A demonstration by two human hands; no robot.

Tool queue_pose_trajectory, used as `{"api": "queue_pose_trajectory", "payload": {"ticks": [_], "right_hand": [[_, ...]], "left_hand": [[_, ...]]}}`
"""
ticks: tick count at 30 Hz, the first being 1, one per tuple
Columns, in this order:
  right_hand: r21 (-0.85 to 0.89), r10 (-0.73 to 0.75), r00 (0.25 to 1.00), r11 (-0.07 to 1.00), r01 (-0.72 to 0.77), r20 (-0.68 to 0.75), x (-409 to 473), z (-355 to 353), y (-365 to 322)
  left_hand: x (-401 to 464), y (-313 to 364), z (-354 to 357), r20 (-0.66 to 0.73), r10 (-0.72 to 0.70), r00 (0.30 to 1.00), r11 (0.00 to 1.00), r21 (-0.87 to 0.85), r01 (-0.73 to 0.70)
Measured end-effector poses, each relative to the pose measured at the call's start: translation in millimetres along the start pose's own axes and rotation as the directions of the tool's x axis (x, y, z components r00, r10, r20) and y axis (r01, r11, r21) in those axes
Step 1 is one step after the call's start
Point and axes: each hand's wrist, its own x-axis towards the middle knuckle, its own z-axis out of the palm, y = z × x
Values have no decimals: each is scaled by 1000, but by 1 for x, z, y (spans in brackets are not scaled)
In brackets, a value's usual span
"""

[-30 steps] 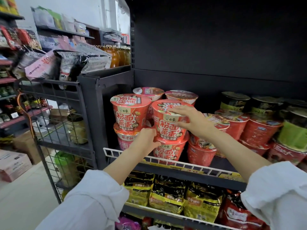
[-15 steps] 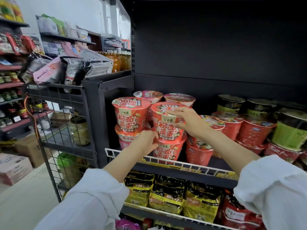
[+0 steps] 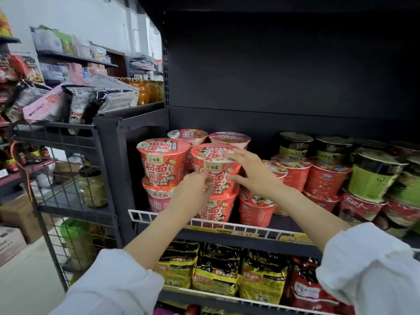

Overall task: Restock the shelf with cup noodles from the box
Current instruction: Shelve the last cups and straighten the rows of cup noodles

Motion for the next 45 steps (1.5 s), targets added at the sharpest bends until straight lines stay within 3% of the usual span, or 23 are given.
{"api": "queue_pose_trajectory", "payload": {"ticks": [3, 9, 14, 18, 20, 22, 25, 28, 34, 39, 45], "right_hand": [[36, 28, 999, 999, -26, -40, -13, -12, 18], [74, 190, 959, 981, -178, -209, -35, -43, 60], [98, 270, 957, 960, -261, -102, -55, -55, 89], [118, 352, 933, 932, -343, -75, -62, -38, 114], [180, 411, 909, 901, -395, -64, -65, -26, 124], [272, 471, 881, 854, -443, -41, -70, -15, 131], [345, 519, 855, 801, -489, 7, -76, -4, 143], [312, 517, 854, 803, -507, 57, -77, 4, 157], [339, 490, 845, 774, -534, 213, -76, 20, 177], [374, 485, 846, 759, -533, 221, -67, 14, 186], [373, 465, 856, 770, -517, 225, -62, 13, 186]], "left_hand": [[0, 24, -1, -28, 157, 987, 987, -38, -158], [16, 68, 15, 40, 256, 966, 965, -64, -253], [32, 93, 37, 167, 315, 934, 935, 114, -335], [39, 103, 59, 192, 316, 929, 868, 336, -365], [35, 106, 79, 118, 416, 902, 782, 459, -421], [29, 105, 101, 98, 560, 823, 661, 545, -515], [23, 94, 125, 233, 685, 690, 385, 689, -614], [22, 93, 134, 362, 646, 671, 261, 722, -641], [23, 99, 151, 344, 592, 729, 333, 720, -609], [22, 96, 144, 326, 660, 676, 318, 694, -646], [23, 101, 138, 222, 722, 656, 399, 640, -656]]}}
